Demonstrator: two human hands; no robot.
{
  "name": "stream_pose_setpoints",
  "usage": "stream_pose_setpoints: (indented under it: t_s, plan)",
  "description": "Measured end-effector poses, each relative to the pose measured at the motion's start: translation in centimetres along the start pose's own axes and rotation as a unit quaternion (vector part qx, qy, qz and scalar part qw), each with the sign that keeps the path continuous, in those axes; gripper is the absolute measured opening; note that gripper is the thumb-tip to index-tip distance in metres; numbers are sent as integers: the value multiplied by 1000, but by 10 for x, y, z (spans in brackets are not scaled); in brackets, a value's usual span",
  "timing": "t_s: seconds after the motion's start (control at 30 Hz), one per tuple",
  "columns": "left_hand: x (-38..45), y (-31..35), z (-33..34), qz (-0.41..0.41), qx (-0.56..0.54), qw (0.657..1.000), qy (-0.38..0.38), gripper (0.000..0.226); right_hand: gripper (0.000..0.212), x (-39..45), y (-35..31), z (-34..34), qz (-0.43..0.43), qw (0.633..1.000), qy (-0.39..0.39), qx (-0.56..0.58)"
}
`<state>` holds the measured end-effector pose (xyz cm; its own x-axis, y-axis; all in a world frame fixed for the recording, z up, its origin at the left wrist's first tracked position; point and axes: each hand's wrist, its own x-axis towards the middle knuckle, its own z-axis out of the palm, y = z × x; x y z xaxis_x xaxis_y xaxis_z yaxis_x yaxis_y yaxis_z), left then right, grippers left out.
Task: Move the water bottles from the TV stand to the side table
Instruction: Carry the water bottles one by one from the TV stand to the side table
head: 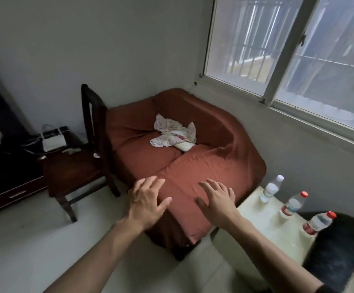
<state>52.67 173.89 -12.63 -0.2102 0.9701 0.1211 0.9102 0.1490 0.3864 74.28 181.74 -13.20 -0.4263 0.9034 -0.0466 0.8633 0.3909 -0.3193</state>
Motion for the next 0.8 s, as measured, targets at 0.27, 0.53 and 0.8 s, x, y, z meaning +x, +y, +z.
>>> stream_pose_setpoints:
  t_s: [0.27, 0.53, 0.8]
  plan:
    - [-62, -120, -50, -101, 1, 995, -6, 62, 56, 7, -119, 43, -82, 995, -54, -13]
    - [-84, -193, -75, -184, -23, 982, 33, 60, 53, 57, -206, 63, -173, 983, -60, -19]
    - [-52, -264, -98, -264, 21, 964, 27, 58, 56, 137, -279, 101, -235, 965, -113, 15]
